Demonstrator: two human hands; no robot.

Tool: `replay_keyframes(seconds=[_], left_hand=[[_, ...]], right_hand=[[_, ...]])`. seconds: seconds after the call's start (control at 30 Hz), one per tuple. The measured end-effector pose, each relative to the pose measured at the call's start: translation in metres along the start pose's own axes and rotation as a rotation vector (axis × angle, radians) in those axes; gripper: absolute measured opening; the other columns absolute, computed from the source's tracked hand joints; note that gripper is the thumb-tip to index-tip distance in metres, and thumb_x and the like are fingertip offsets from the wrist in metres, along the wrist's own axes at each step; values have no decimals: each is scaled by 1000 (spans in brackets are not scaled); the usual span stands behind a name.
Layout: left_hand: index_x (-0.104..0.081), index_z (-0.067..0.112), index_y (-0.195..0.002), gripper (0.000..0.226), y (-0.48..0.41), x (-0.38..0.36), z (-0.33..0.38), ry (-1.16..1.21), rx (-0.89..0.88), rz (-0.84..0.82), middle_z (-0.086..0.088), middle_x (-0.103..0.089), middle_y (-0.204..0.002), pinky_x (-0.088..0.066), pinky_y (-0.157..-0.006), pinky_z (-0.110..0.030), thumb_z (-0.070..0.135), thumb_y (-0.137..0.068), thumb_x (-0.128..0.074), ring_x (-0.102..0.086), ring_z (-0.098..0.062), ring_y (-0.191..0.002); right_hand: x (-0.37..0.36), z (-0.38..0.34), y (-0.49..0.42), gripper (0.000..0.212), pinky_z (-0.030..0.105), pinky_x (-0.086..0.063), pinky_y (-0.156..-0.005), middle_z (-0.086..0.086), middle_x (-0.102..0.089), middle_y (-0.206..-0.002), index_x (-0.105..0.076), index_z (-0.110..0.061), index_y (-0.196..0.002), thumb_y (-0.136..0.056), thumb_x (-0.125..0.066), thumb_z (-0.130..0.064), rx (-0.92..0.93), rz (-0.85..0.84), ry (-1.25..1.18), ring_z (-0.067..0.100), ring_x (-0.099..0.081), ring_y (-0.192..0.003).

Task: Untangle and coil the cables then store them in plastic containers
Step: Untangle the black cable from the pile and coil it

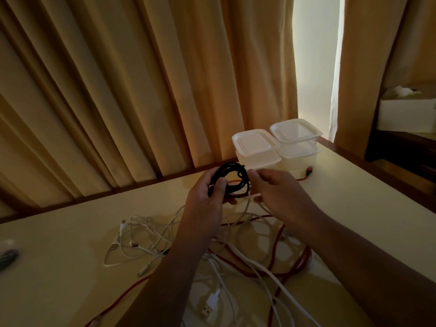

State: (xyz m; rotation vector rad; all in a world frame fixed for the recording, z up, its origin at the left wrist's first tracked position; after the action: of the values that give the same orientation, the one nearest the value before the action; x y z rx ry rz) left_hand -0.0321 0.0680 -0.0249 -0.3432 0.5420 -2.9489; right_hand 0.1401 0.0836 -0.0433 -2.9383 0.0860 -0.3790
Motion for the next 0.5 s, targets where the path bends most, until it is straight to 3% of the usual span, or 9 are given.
replay_keyframes(seconds=[0.1, 0.2, 0.33, 0.5], left_hand=[[-69, 32, -128, 28, -2, 4, -2, -25, 24, 0, 11, -74, -109, -59, -94, -47, 24, -107, -52, -70, -10, -102], [-70, 40, -123, 28, -2, 1, -5, -42, 67, -48, 16, -74, -107, -56, -99, -43, 27, -108, -50, -70, -6, -104], [-63, 35, -135, 32, -2, 2, -5, -110, 94, -93, 12, -73, -116, -62, -88, -42, 25, -107, -51, -72, -9, -96], [-61, 44, -133, 31, 3, 10, 10, -288, 44, -185, 21, -69, -112, -50, -69, -10, 32, -105, -57, -65, 4, -98]], right_hand=[[-20, 8, 3, 21, 43, -59, -91, 6, -78, -103, -74, -15, -110, -104, -54, -20, -192, -163, -337, 23, -75, -95], [-28, 4, 8, 20, 41, -60, -84, 16, -77, -104, -70, -4, -112, -101, -54, -3, -274, -246, -579, 32, -75, -95], [-23, 2, 7, 24, 43, -60, -88, 15, -77, -101, -67, -7, -118, -95, -66, -3, -235, -224, -524, 29, -76, -93], [-21, -5, 2, 30, 44, -62, -86, 11, -78, -100, -65, -10, -123, -93, -71, -8, -175, -198, -383, 24, -77, -89]])
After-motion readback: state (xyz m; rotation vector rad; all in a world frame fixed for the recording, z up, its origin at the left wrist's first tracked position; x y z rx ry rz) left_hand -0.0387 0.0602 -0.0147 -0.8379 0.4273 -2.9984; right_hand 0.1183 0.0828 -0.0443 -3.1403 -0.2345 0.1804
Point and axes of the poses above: each hand's wrist, its own y-axis away from the middle knuckle, its own x-axis out of the back of the hand, z = x × y, the point moved 10 cm from there along -y, towards the middle knuckle
